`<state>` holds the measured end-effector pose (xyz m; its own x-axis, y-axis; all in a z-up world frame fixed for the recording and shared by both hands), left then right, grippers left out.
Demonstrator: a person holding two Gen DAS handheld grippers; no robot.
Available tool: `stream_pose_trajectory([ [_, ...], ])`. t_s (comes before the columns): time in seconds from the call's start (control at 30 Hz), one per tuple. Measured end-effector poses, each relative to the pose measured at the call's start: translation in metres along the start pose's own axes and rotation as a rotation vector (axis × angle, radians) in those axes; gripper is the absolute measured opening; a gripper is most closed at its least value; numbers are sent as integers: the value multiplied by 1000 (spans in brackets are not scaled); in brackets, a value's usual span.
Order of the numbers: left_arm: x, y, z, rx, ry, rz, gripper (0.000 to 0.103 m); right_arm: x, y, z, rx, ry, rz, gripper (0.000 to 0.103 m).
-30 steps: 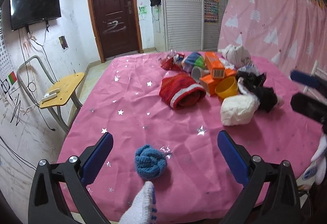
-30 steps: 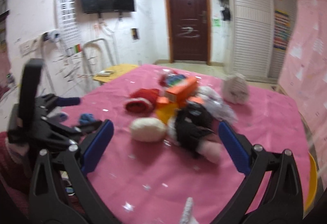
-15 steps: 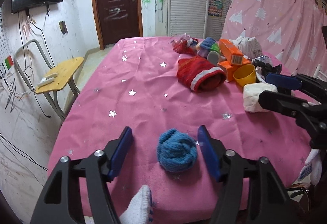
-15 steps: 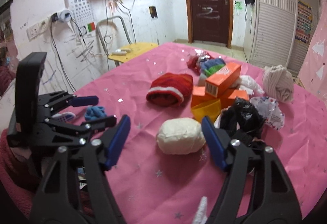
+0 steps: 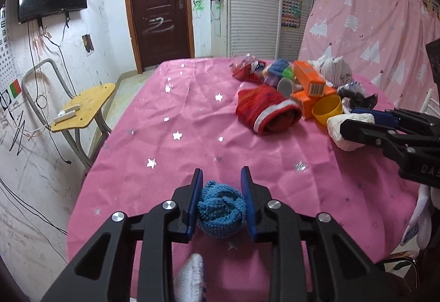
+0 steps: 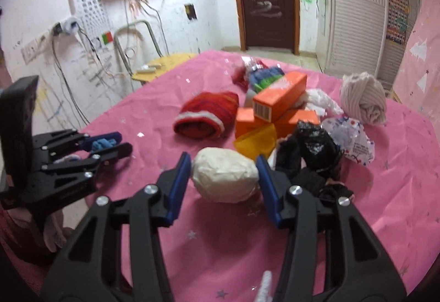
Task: Collect trash
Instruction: 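Carry both balls to the yellow bucket and open both grippers over it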
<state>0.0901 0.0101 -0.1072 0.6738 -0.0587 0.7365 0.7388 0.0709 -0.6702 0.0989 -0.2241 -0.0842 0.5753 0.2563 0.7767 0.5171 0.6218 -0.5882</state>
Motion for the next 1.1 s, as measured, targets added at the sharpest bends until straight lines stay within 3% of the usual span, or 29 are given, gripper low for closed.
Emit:
stream_pose_trajectory([
  [0.2, 26, -23, -14, -13, 16, -62, 20, 13, -31, -1, 54, 17, -92, 47],
  [0.37, 53, -38, -44, -43, 59, -117, 20, 17, -69, -25, 22, 56, -172, 47],
  [0.73, 101, -51, -162, -208, 163, -175, 20, -6, -167, -131, -201, 222, -322, 47],
  [1.1, 131, -64, -280, -404, 245, -178, 20, -53, -240, -231, -426, 388, -394, 48],
])
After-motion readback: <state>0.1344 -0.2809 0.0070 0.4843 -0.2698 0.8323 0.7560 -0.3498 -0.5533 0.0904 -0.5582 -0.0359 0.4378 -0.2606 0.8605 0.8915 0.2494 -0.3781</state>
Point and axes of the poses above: each gripper's, at about its wrist camera, not at the fingertips, and y roughly the way its jaws point, z to its left, x to its top, the point moved 5 cm from there along y, roughly the way its jaws point, and after that the axes turned 6 degrees about x, right-handed, at the moved point
